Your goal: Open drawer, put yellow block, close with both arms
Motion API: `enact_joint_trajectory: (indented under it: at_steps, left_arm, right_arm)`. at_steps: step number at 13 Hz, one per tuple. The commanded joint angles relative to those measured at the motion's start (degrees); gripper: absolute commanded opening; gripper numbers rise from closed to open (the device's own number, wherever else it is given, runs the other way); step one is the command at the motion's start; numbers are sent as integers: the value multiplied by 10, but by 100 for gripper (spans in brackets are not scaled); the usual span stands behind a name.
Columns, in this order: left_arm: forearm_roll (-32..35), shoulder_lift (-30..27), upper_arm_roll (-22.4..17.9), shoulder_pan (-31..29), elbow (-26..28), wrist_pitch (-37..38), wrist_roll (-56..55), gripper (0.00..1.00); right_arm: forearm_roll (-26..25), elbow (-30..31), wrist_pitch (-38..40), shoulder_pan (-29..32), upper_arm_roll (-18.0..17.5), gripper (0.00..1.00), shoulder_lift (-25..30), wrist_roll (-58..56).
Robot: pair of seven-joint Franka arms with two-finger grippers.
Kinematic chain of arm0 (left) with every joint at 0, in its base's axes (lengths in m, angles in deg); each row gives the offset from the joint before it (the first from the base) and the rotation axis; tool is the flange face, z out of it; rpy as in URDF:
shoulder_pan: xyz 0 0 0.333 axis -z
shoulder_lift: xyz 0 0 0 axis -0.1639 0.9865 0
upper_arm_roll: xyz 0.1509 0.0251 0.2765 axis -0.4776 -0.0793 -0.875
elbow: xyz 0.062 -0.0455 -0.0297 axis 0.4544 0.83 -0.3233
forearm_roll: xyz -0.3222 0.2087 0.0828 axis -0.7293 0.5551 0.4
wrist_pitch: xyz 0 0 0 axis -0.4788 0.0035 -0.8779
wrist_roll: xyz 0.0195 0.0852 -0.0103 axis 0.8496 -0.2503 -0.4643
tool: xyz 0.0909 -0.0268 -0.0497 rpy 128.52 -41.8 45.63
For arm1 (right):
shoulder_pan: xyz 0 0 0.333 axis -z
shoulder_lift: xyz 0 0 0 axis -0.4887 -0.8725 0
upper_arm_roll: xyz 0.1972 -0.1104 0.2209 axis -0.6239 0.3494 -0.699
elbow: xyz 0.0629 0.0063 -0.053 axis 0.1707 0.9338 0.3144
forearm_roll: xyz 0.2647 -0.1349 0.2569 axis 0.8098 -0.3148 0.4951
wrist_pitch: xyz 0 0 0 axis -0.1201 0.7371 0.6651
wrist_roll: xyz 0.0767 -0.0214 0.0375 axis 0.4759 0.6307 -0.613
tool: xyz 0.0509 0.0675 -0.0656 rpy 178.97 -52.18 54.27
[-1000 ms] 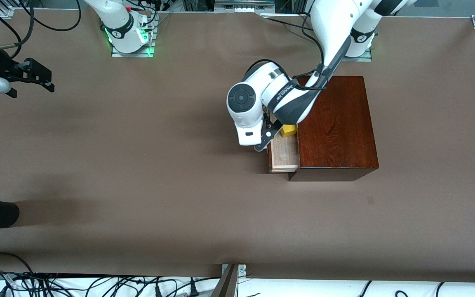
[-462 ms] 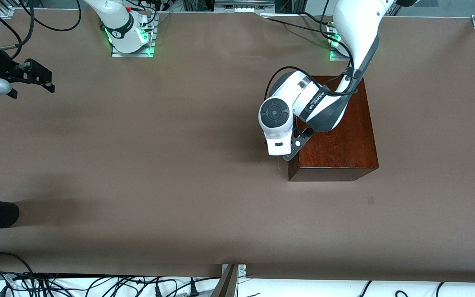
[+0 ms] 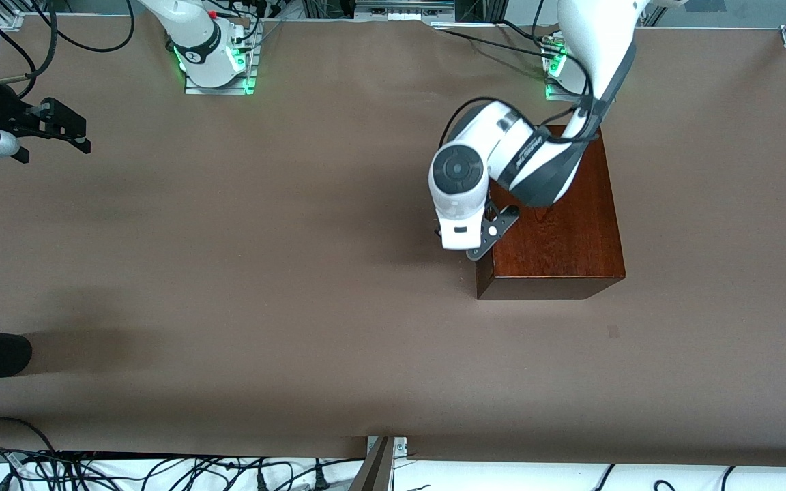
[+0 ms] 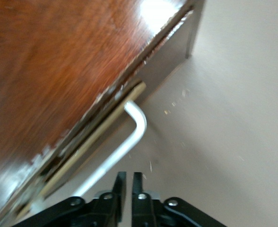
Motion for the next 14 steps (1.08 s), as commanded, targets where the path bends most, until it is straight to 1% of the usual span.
enact_joint_trajectory:
  at_steps: [1,3,4,5,8,9,11,14]
  left_arm:
    - [-17,-61,24,-11,22,8,17,100]
    - [-20,-94,28,-24,23,11,30,100]
    - [-24,-108,37,-35,22,26,48,100]
    - [-37,-124,38,-49,23,39,75,100]
    - [-68,-163,38,-98,23,81,174,100]
    - [-71,-175,38,-114,23,91,201,100]
    - [-72,-204,37,-146,24,125,293,100]
    - [-72,-238,21,-187,26,161,422,100]
  right_arm:
    - [3,-6,6,6,-3,100,-1,2]
    - [3,-6,6,5,-4,100,-2,2]
    - [3,-6,6,5,-3,100,-2,2]
    - [3,-6,6,5,-3,100,-3,2]
    - [3,-6,6,5,-3,100,-3,2]
    - [3,-6,6,6,-3,100,-3,2]
    - [3,-6,6,5,-4,100,-3,2]
    - [2,-6,6,5,-4,100,-5,2]
